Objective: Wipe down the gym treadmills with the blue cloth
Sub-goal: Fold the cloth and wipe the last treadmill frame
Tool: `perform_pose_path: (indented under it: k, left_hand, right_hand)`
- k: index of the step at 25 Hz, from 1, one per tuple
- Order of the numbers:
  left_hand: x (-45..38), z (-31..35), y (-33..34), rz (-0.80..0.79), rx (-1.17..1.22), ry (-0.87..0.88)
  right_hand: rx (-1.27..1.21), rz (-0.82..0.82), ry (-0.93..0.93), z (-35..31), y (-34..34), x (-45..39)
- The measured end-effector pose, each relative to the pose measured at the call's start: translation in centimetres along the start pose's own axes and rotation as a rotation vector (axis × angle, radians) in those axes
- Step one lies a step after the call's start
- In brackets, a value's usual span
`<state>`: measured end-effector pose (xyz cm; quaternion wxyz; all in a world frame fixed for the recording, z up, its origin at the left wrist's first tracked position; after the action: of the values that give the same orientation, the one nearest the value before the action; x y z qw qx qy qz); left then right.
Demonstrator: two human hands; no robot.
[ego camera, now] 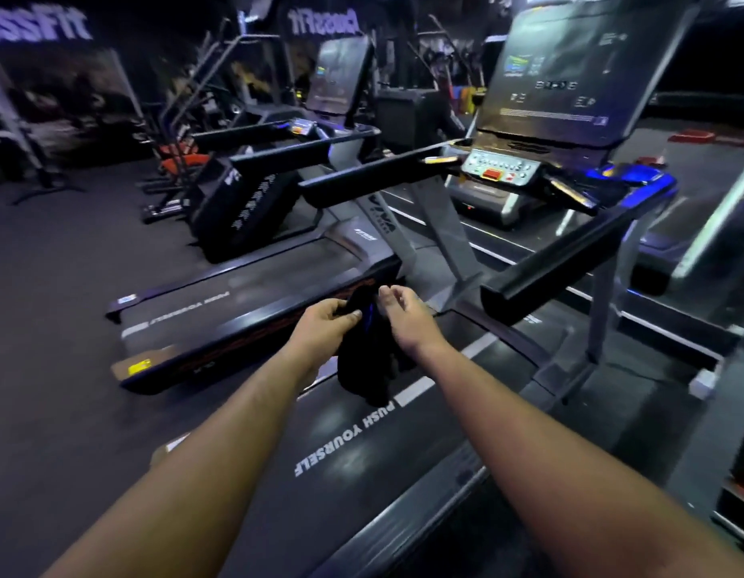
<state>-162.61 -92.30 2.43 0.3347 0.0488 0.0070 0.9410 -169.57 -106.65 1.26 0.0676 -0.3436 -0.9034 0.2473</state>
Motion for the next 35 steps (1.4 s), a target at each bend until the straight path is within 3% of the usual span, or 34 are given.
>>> perform_pose_path:
  k: [5,9,13,16,19,21,25,29,32,35]
  left_hand:
    - [1.8,1.8,-7.9,0.32,0.088,0.086]
    - [6.2,1.8,-14.6,0.52,-0.106,0.117]
    - [13.2,1.0,-20.5,0.677,-0.584,-0.065]
    - [18.6,0.4,-23.4,0.69,-0.884,-0.228]
    - [24.5,-0.8,-26.4,0.663,-1.016,-0.378]
    - [29.0,-1.2,-28.4,0.706,-0.932,-0.436]
    - [36.9,-1.3,-32.3,0.96,-0.582,-0.296]
    - [36.1,-2.3,-34.1,0.921,-0.51,-0.182]
    - [37.3,-3.2,-37.7,0.998,-0.425,-0.127]
    - [41.5,-4.8,-42.0,1.03,-0.509,-0.238]
  right_hand:
    - [0.087,-0.43,-0.242,-5.0,8.0,1.3]
    - [0.18,-0.45,-0.473,-8.8,12.4,1.1]
    - [0.275,-0.443,-0.614,-11.6,15.7,1.1]
    - [0.367,-0.45,-0.811,-15.0,19.2,2.4]
    - [0.294,-0.516,-0.849,-18.1,22.6,5.1]
    - [0.219,-0.543,-0.844,-19.9,24.2,6.4]
    - [0.124,-0.726,-0.892,-23.9,30.1,12.8]
    - [0.121,-0.9,-0.996,-27.8,36.2,23.1]
    - [0.092,-0.977,-0.996,-30.9,39.8,28.3]
    - [0.005,-1.012,-0.931,-33.7,42.9,31.2]
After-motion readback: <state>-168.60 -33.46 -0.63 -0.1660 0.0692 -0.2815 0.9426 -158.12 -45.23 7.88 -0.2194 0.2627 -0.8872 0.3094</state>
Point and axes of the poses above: each hand's wrist, its own x-axis away from the middle knuckle, its own y-axis out of the palm, z = x × y, the point moved 9 cm from there along -x, towards the middle knuckle, and after that the axes turned 9 degrees about x, right-handed, at the moved point
